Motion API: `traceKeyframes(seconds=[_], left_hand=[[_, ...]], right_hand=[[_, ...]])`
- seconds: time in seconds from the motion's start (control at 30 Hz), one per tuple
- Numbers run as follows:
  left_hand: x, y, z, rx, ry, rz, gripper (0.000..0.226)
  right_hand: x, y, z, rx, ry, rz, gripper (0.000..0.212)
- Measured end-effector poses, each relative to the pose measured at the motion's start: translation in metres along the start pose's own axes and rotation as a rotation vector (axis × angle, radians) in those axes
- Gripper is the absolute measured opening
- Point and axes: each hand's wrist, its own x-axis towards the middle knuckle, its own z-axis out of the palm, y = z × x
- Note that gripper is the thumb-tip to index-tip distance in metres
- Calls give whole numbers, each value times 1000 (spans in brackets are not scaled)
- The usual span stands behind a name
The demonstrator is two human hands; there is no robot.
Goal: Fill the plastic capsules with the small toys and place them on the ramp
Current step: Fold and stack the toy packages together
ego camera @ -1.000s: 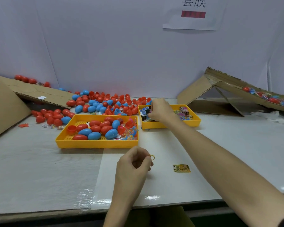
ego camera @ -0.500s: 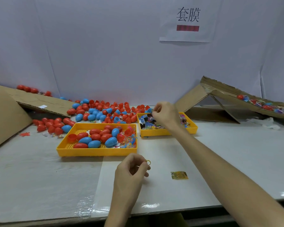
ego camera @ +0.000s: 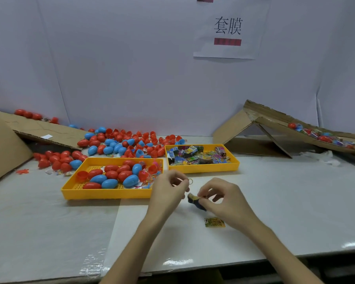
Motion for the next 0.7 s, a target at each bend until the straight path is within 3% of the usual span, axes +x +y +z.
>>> traceKeyframes(seconds=[0.2,0.33,0.43,0.57,0.7], left_hand=[[64,19,25,199,54,116,12],[90,28,29,81,-111,-7,46],[67,24,31,55,-127,66,56],[6,0,8,259,-39,213,39],[-49,-15,-21,273,-157,234,62]], right_hand=[[-6,10,14,-135,58,-149,20],[-9,13,11,-148,80,-133,22],[-9,13,12,-126,71,-138,24],[-10,8,11,-24,123,-108,16],[-19,-5,13,150,95,-108,15]])
